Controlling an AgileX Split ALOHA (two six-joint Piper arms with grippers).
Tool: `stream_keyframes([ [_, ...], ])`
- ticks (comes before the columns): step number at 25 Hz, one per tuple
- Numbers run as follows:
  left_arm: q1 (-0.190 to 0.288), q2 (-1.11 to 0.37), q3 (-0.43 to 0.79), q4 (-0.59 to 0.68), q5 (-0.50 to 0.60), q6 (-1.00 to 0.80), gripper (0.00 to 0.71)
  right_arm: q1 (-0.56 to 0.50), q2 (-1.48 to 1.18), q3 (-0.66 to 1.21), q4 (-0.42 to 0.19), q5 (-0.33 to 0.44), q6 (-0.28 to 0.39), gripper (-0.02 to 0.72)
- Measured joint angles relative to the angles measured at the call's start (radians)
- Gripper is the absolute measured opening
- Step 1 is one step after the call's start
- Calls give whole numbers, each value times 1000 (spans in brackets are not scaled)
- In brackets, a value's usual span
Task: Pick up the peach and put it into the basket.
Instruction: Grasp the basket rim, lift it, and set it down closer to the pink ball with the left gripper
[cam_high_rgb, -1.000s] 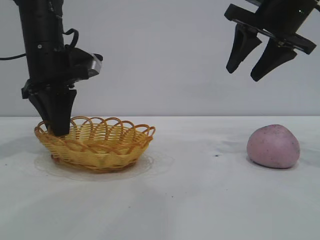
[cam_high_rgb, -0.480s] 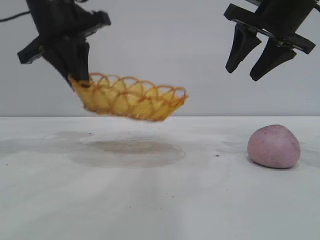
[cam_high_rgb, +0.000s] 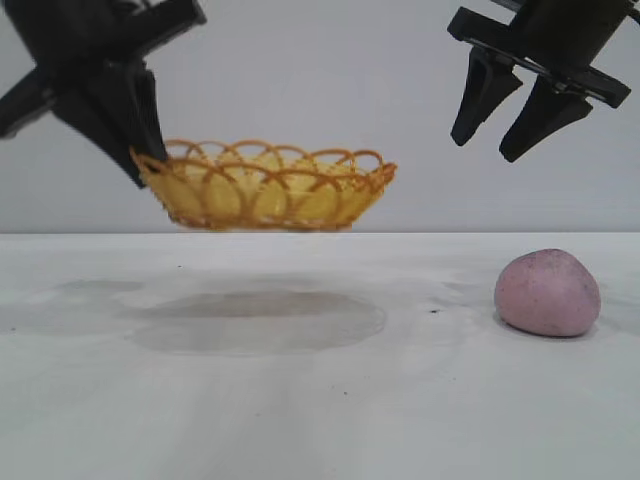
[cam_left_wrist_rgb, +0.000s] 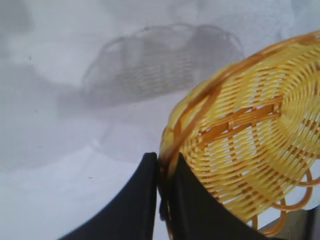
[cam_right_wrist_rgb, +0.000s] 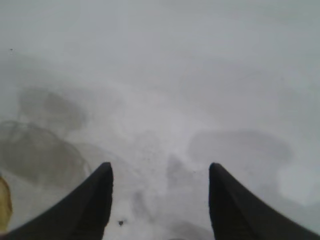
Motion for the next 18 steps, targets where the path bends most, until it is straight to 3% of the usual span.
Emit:
stream_keyframes([
  [4,0,28,28,-82,-42,21,0,0,0,0,0,0,0,353],
  [18,-7,147,28,-165,-82,92,0,0,0,0,1,0,0,353],
])
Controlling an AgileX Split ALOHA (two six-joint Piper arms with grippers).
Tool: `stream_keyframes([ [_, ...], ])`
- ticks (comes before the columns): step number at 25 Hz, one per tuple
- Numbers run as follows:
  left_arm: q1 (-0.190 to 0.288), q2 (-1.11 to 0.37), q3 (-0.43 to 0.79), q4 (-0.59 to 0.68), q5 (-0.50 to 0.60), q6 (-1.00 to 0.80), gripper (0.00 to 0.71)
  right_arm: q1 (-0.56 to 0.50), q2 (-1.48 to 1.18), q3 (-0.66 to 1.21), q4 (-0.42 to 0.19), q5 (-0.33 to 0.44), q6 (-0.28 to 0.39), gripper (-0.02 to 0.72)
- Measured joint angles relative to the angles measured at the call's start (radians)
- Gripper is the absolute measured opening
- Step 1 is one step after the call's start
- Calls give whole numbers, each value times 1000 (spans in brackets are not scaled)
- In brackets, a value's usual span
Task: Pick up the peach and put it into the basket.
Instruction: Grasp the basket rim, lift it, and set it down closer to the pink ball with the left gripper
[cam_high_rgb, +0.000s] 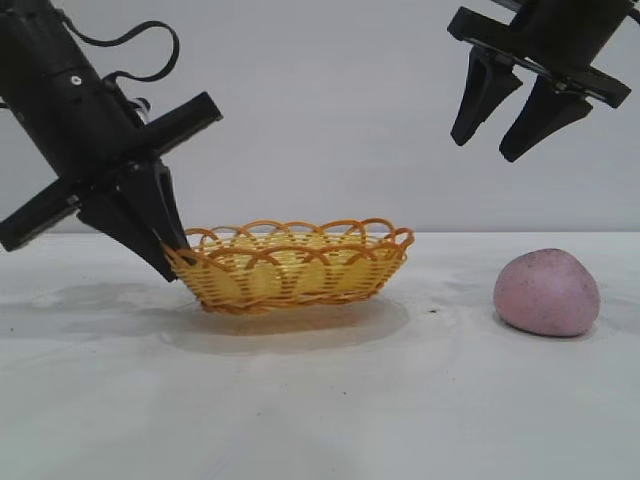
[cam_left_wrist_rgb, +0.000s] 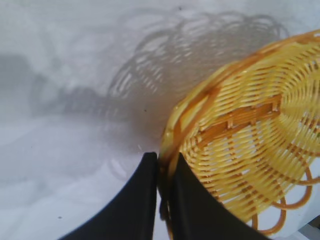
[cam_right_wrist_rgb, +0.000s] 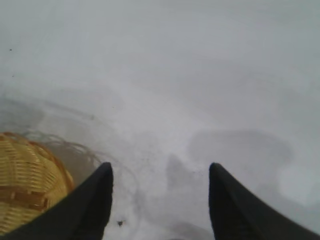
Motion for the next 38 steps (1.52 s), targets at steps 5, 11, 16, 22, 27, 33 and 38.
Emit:
stream_keyframes([
  [5,-14,14,0,-2,-16,23,0,0,0,0,0,0,0,353],
  [11,-14,16,0,-16,-16,54,145,0,0,0,0,4,0,353],
  [16,-14,16,0,-44,-8,60,406,0,0,0,0,13,0,353],
  [22,-10,16,-46,-49,107,78,489,0,0,0,0,27,0,353],
  [27,1,14,-155,21,256,82,515,0,0,0,-32,48,-7,353],
  [33,1,-40,-250,242,337,58,515,0,0,0,-50,70,-7,353],
  [38,1,-78,-318,559,400,-44,515,0,0,0,-52,73,-7,353],
])
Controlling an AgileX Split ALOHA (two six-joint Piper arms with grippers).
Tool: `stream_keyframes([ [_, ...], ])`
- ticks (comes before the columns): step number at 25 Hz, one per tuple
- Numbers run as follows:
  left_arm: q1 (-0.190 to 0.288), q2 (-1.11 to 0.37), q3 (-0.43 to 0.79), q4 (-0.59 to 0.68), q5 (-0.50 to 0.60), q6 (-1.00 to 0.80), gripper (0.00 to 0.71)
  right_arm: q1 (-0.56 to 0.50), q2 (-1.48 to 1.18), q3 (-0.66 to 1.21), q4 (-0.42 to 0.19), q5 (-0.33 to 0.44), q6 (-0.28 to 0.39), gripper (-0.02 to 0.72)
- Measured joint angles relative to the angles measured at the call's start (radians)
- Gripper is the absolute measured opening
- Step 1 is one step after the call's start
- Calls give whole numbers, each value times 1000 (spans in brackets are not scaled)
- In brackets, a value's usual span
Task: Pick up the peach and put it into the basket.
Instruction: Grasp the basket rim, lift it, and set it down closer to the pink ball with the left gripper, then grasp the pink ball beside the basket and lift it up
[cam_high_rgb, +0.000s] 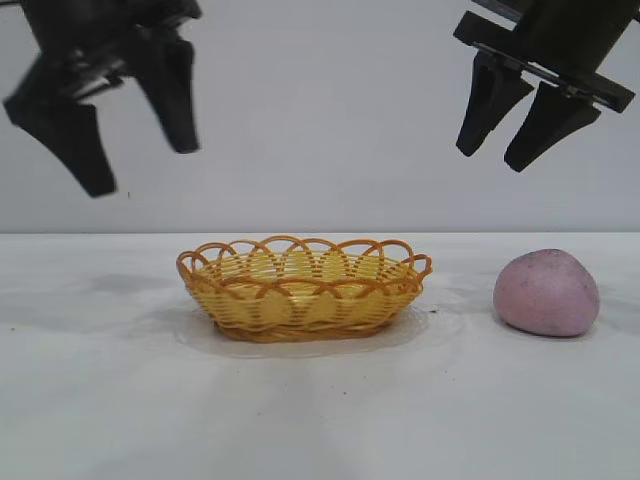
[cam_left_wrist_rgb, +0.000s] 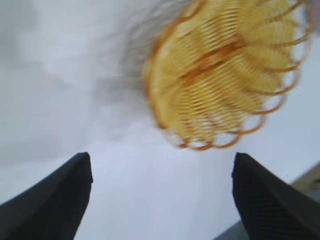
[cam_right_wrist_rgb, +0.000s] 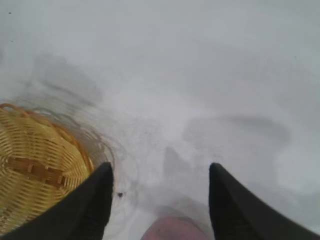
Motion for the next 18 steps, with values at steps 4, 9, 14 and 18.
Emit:
stream_keyframes([
  [4,0,0,-13,233,35,-94,515,0,0,0,0,1,0,353],
  [9,6,0,-13,340,37,-166,515,0,0,0,0,1,0,353],
  [14,81,0,-13,340,37,-172,515,0,0,0,0,1,0,353],
  [18,182,-2,-4,351,37,-173,515,0,0,0,0,1,-2,353],
])
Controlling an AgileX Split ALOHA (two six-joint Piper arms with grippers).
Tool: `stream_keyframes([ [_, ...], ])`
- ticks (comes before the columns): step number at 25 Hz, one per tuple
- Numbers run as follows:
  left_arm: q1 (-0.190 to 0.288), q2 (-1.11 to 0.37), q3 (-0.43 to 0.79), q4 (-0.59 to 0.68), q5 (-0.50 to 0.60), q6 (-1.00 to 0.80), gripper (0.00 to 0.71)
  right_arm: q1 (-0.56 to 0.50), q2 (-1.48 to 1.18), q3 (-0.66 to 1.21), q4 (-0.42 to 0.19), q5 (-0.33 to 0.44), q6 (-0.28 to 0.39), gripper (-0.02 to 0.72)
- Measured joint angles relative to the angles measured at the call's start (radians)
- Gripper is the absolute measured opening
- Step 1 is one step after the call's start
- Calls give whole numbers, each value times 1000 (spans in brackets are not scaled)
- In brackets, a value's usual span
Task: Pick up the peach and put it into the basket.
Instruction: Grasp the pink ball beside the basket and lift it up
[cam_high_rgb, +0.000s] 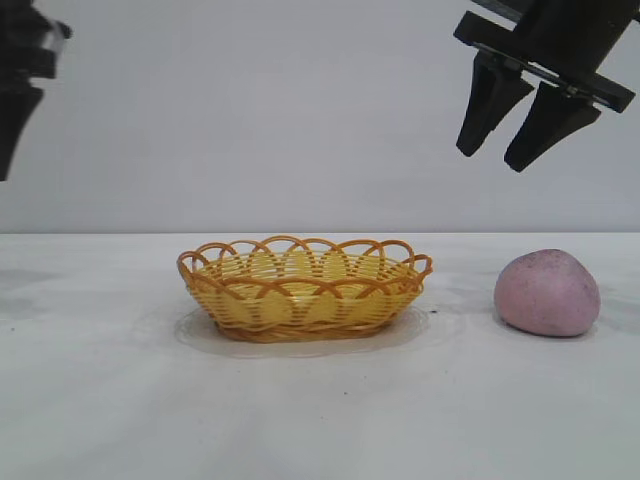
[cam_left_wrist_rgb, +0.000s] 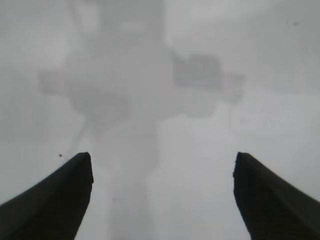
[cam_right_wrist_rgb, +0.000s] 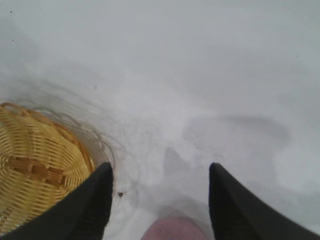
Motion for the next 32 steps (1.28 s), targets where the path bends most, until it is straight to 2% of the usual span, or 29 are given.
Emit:
stream_keyframes([
  [3,58,-28,42,11,0,-31,515,0,0,0,0,0,-1,353],
  [6,84,-98,99,16,0,-50,515,0,0,0,0,0,-1,353],
  [11,84,-289,244,-11,0,-68,515,0,0,0,0,0,-1,353],
  [18,84,-640,477,-65,-4,-70,515,0,0,0,0,2,-1,353],
  [28,84,-1197,776,-65,5,-70,515,0,0,0,0,17,-1,353],
  [32,84,-1426,857,-65,21,-70,515,0,0,0,0,19,-2,353],
])
